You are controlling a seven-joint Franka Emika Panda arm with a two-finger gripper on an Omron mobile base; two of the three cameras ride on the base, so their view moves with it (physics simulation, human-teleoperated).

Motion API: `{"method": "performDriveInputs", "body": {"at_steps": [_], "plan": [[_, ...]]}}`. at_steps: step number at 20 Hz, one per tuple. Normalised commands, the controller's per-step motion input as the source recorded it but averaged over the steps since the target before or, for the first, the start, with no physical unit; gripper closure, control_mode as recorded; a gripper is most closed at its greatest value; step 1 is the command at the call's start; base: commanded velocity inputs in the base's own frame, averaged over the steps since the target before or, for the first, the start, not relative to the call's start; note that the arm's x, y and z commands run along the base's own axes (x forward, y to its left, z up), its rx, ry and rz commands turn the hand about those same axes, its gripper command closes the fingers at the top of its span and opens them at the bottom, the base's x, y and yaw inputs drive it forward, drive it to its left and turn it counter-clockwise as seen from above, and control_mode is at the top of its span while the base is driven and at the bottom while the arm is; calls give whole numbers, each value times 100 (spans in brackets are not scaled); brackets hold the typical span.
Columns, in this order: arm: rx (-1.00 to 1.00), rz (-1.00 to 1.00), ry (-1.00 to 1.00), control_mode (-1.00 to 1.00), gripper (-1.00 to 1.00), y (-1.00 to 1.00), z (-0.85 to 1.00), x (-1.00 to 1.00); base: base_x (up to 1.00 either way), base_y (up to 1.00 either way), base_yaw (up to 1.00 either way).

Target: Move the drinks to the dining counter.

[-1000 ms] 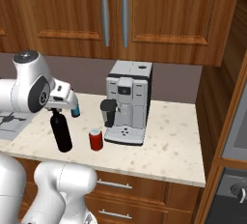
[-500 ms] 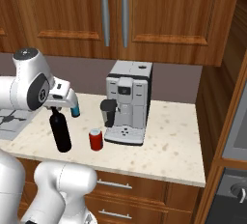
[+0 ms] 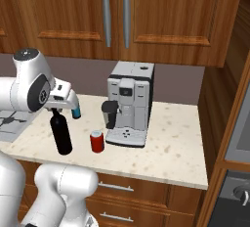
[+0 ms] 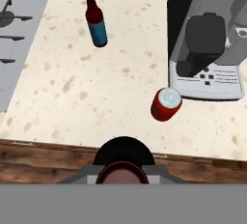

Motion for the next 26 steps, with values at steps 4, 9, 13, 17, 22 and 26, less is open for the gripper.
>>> {"method": "performDriveInputs", "body": {"at_steps": [4, 9, 13, 17, 22, 26], "plan": [[0, 0, 0, 100, 100, 0, 0, 0, -37, 0, 11], [0, 0, 0, 100, 100, 0, 0, 0, -83, 0, 48], [0, 0, 0, 100, 100, 0, 0, 0, -44, 24, 90], [0, 0, 0, 100, 100, 0, 0, 0, -31, 35, 99], [0, 0, 0, 100, 100, 0, 0, 0, -23, 25, 100], [0, 0, 0, 100, 100, 0, 0, 0, -16, 21, 100]]}}
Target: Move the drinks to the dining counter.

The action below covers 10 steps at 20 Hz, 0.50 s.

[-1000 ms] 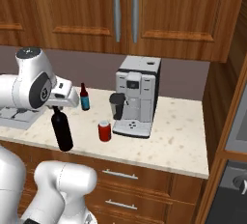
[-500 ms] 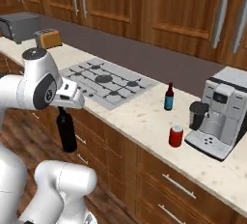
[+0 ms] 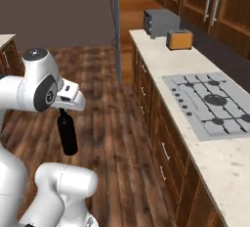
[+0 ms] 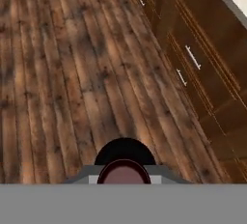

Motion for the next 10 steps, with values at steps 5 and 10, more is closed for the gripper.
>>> {"method": "performDriveInputs", "body": {"at_steps": [5, 10], "plan": [[0, 0, 0, 100, 100, 0, 0, 0, 0, 11, 97], [0, 0, 0, 100, 100, 0, 0, 0, 26, 0, 89]]}}
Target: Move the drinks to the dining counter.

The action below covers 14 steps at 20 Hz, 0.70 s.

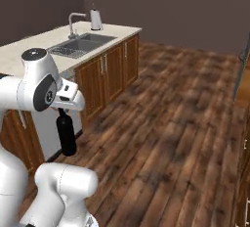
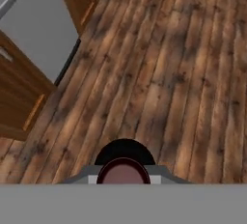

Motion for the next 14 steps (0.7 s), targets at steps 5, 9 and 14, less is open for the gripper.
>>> {"method": "performDriveInputs", "body": {"at_steps": [5, 9, 14], "plan": [[0, 0, 0, 100, 100, 0, 0, 0, 56, -2, 79], [0, 0, 0, 100, 100, 0, 0, 0, 65, -4, 71], [0, 0, 0, 100, 100, 0, 0, 0, 50, 36, 60]]}}
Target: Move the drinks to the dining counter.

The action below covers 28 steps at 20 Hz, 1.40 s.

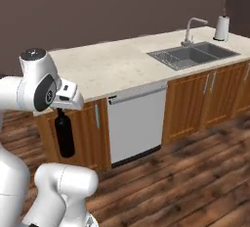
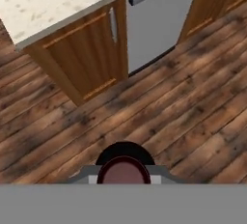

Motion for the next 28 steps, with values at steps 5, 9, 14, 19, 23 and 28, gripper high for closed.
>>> {"method": "performDriveInputs", "body": {"at_steps": [5, 9, 14, 19, 23, 28], "plan": [[0, 0, 0, 100, 100, 0, 0, 0, 40, 100, 11], [0, 0, 0, 100, 100, 0, 0, 0, 65, 100, 0], [0, 0, 0, 100, 100, 0, 0, 0, 84, 100, -10], [0, 0, 0, 100, 100, 0, 0, 0, 66, 100, -23], [0, 0, 0, 100, 100, 0, 0, 0, 17, 100, -39], [0, 0, 0, 100, 100, 0, 0, 0, 0, 100, -53]]}}
